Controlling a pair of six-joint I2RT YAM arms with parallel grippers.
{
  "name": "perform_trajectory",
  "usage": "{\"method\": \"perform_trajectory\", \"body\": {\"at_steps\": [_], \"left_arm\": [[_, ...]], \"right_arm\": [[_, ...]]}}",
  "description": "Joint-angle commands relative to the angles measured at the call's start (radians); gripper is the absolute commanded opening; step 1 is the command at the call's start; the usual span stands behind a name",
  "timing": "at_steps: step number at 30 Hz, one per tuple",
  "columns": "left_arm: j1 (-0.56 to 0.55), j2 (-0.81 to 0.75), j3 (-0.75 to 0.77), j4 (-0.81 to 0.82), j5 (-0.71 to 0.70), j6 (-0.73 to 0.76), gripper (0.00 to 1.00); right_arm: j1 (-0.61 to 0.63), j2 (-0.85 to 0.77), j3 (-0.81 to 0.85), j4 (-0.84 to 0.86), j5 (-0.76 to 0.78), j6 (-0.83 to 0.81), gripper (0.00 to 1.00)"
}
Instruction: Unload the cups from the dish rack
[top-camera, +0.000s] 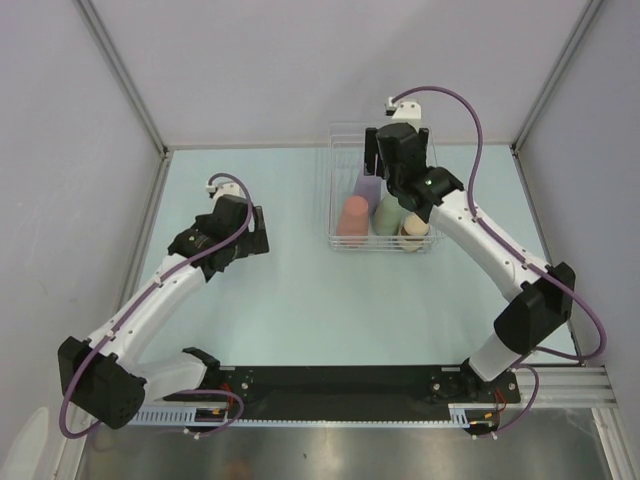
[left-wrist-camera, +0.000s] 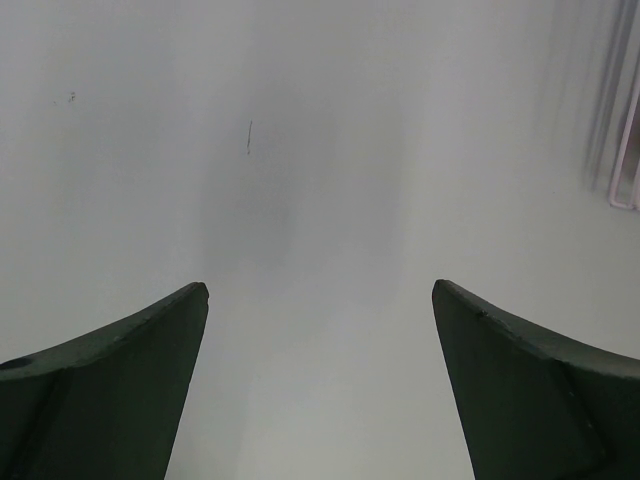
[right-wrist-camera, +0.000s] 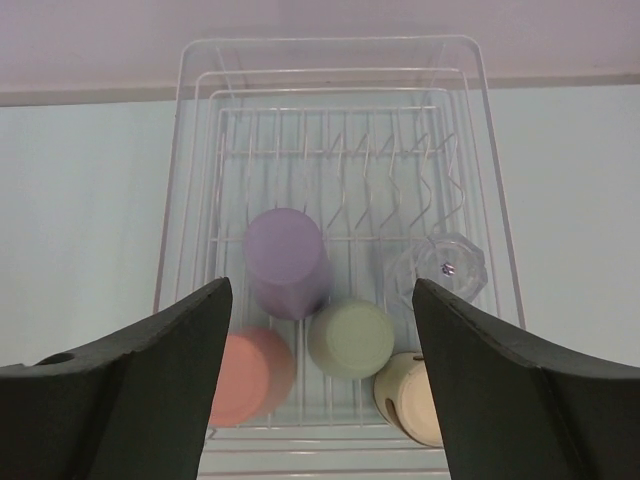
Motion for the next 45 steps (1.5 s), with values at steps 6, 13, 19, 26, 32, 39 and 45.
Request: {"method": "perform_trajectory", "body": {"at_steps": [6,13,19,26,32,39,45], "left_arm": [[-0.01,0.01,-0.012,0.031,-0.013,-0.018,1.0],[-0.01,0.013,-0.022,0.027,-0.02,-0.023,1.0],[-0.01,0.033,-0.024,0.025,-0.027,-0.03,1.0],[-0.01,0.074,-0.018,0.027,-0.023,-0.041,1.0],[-0.01,0.094,-0.012,0.028,-0.029,-0.038,1.0],[-0.01,0.105,-0.002,0.028,-0.035,-0.032,1.0],[-0.01,0.11,-0.004,0.03,-0.035,-0.035,1.0]], "right_arm": [[-0.045,0.204,0.156,-0.032,-0.085,0.071,0.92],[-0.073,0.348,0.311,-0.097,-0.121,0.083,1.0],[-0.107,0.417,0.338,-0.106,-0.16,0.108,1.0],[-0.099,0.459,0.343,-0.114,-0.176,0.129,1.0],[-0.088,0.496,0.372,-0.118,-0.187,0.135,1.0],[-0.087,0.519,0.377,-0.134,-0.177,0.152,1.0],[-0.087,0.522,0.363,-0.138,-0.164,0.162,0.96]]}}
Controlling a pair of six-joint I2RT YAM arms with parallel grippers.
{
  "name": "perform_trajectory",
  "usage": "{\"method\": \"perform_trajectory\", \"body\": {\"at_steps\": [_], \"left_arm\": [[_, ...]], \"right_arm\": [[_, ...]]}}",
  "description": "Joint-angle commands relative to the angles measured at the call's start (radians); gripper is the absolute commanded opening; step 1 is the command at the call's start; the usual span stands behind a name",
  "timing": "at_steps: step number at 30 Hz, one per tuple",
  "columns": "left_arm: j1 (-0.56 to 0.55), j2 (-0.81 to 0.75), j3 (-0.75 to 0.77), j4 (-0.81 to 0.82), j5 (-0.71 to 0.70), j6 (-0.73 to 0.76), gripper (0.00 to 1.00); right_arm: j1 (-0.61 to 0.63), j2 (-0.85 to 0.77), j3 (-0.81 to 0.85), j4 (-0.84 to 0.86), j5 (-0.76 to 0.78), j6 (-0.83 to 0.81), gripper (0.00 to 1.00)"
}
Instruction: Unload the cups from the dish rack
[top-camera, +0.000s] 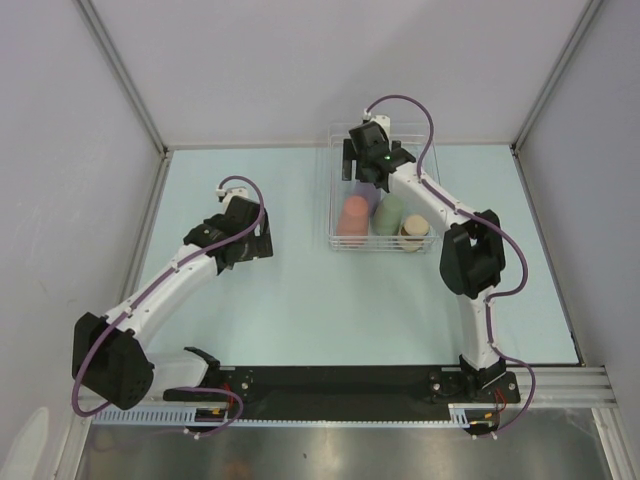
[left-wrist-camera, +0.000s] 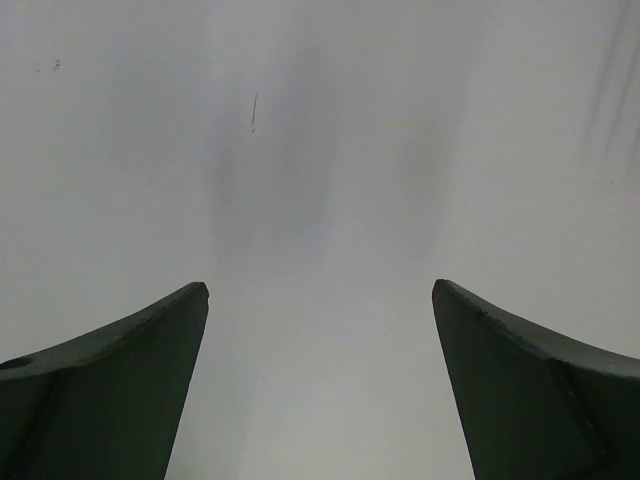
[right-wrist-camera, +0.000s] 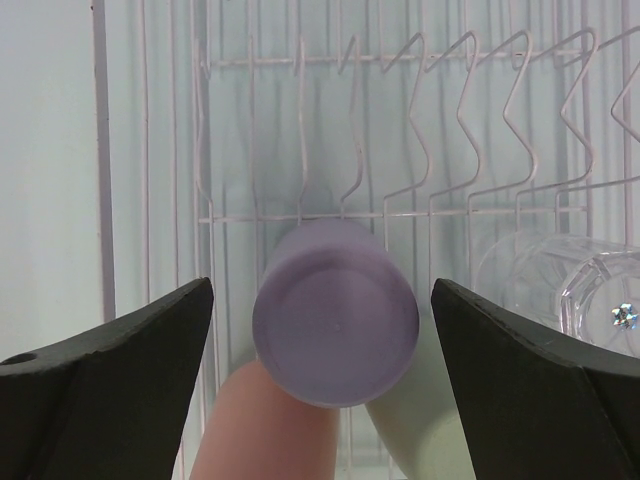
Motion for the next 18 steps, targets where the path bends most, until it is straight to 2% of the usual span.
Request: {"method": "perform_trajectory", "body": {"at_steps": [1,3,17,18], "left_arm": [[-0.007,0.003,0.019,0.016,-0.021,-0.019,1.0],[-0.007,0.006,0.019,0.014,-0.021,-0.02,1.0],[-0.007,0.003,0.007,0.011,-0.016,-0.029,1.0],[-0.007,0.001,0.007,0.011,-0.016,-0.031,1.0]], "right_arm": [[0.004,0.013,0.027,-0.003,0.016,0.016,0.96],[0.0,0.019,0.026,-0.001,0.013,0.016,0.95],[-0.013,0.017,-0.025,0.003,-0.015,0.031,0.65],[-0.013,0.014,-0.029,0.008,-0.013,0.033,0.6]]}}
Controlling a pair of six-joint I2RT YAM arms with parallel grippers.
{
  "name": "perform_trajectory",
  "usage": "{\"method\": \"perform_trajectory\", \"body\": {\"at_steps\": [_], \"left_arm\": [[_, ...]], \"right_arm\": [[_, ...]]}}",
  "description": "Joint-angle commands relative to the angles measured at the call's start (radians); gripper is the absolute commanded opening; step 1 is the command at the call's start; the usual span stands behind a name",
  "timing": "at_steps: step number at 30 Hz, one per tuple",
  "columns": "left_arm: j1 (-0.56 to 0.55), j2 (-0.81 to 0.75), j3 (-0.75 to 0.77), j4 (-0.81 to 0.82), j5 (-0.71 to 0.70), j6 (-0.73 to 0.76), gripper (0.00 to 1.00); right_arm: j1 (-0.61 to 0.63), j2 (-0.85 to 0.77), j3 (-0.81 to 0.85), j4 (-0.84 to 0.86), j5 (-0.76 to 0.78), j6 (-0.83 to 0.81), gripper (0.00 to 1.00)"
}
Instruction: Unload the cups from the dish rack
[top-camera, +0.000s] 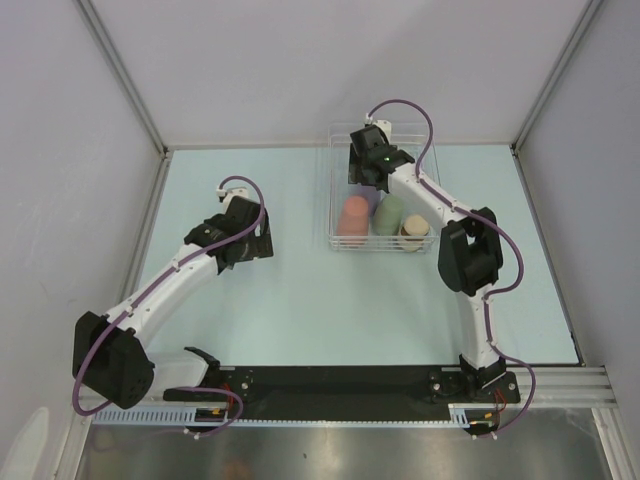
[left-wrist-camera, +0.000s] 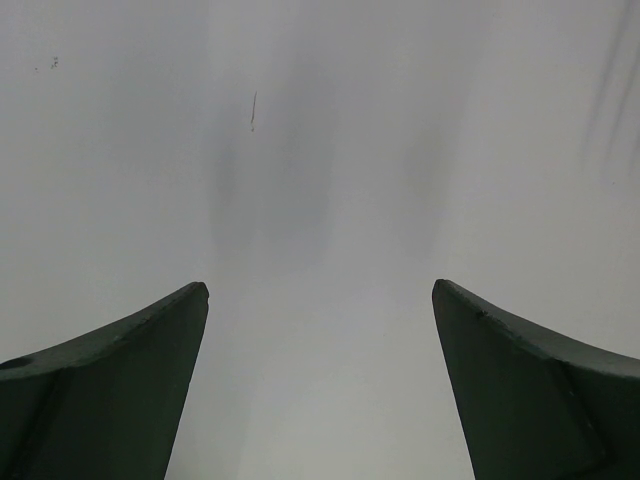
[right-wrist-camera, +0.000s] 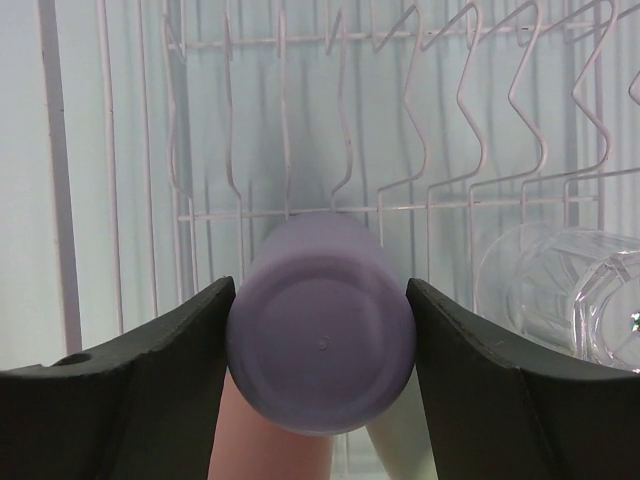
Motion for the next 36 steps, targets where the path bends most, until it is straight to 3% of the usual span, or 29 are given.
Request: {"method": "perform_trajectory", "body": {"at_steps": [1,4,5,6,16,28,31,36], "left_arm": [[-0.007,-0.002,0.009,0.011,-0.014,-0.028,1.0],[-0.007,0.004,0.01,0.011,-0.017,-0.03,1.0],[-0.007,0.006,0.013,0.012,-0.017,-0.03,1.0],[-0.008,0.007,0.013,0.011,-0.017,-0.03,1.0],[-0.008,0.027,0.048,0.011,-0.03,-0.042,1.0],[-0.008,0.069,0.121,0.019,-0.042,-0.083,0.98],[-0.007,0.033,0.107,0.072,-0.014,-0.097,0.99],[-0.005,-0.065,0.046,0.244,0.112,-0.114,1.0]], "right_arm": [[0.001,-0.024,-0.032,0.016,0.002,0.015,0.57],[0.008,-0.044,-0.056,0.039,0.016,0.006,0.34],[0.01,-0.046,-0.056,0.034,0.021,0.006,0.11],[0.01,-0.046,-0.055,0.031,0.027,0.006,0.0],[0.03,-0.126,0.005,0.022,0.123,-0.047,0.0],[0.033,-0.245,0.109,-0.025,0.116,-0.054,0.0],[0.007,-0.299,0.074,-0.013,0.027,0.009,0.0],[-0.094,-0.469,-0.179,0.273,-0.39,0.152,0.0]]}}
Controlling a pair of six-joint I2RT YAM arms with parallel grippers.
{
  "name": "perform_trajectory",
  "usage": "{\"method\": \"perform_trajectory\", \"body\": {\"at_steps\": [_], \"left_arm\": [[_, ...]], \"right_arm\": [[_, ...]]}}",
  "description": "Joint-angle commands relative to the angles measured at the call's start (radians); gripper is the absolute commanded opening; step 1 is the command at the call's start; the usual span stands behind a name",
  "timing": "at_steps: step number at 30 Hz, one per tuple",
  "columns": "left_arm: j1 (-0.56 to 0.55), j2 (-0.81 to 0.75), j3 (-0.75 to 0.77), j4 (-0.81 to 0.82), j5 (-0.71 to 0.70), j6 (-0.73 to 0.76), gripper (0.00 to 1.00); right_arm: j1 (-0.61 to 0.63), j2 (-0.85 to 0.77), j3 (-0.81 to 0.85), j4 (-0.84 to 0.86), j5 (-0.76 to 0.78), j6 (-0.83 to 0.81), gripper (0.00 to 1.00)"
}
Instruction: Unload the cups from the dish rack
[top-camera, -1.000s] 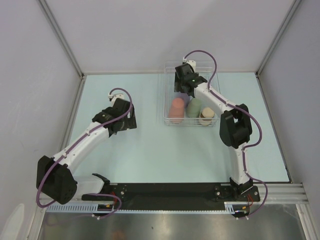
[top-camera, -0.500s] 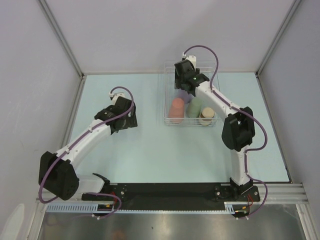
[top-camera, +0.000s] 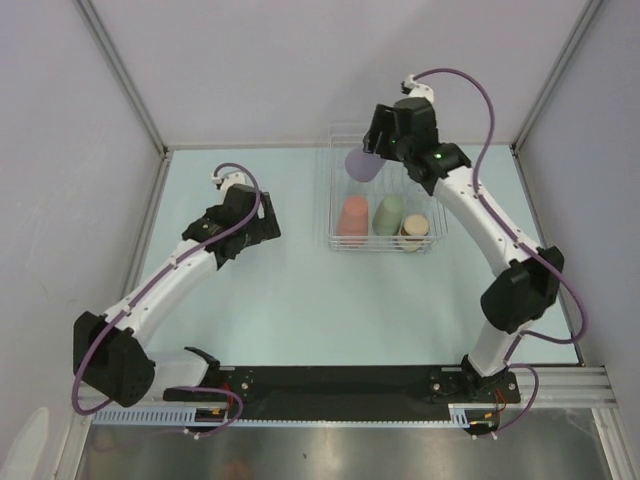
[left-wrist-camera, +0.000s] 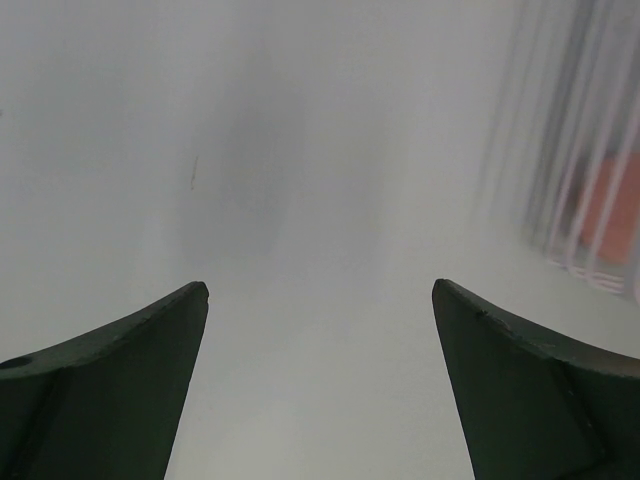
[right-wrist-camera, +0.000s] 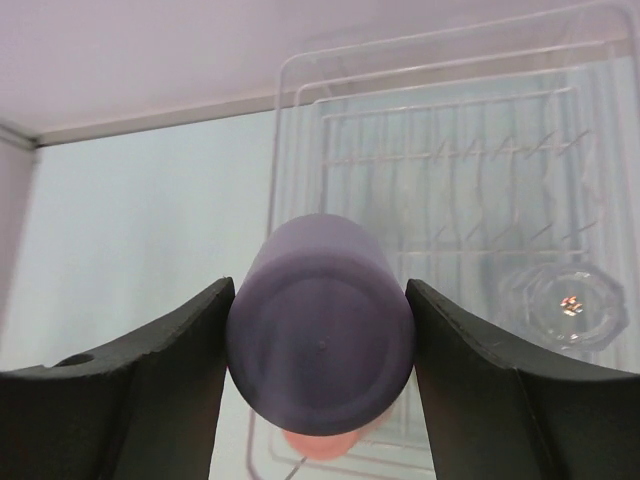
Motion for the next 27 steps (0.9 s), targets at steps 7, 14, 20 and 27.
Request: {"method": "perform_trajectory", "body": {"at_steps": [7,14,20,27], "left_arm": [[0.053,-0.18,-0.011,0.265,0.344,-0.058,1.0],[0.192,-0.206,-0.143,0.59,0.784,-0.253,1.0],[0.222,-0.148,-0.234,0.857,1.0,-0.381,0.98],[0.22,-0.194,-0.324,1.074,1.051,-0.483,0.96]], "right_arm": [[-0.132,-0.293,-0.39,0.467,-0.709,0.301,0.0],[-0.155,-0.381,-0.68,0.801,-0.861,0.532,0.0],[-0.153,-0.439,-0.784,0.909,-0.91,0.601,0.0],[-0.115,-0.468,-0.847,0.966,-0.915,0.625,0.0]]}}
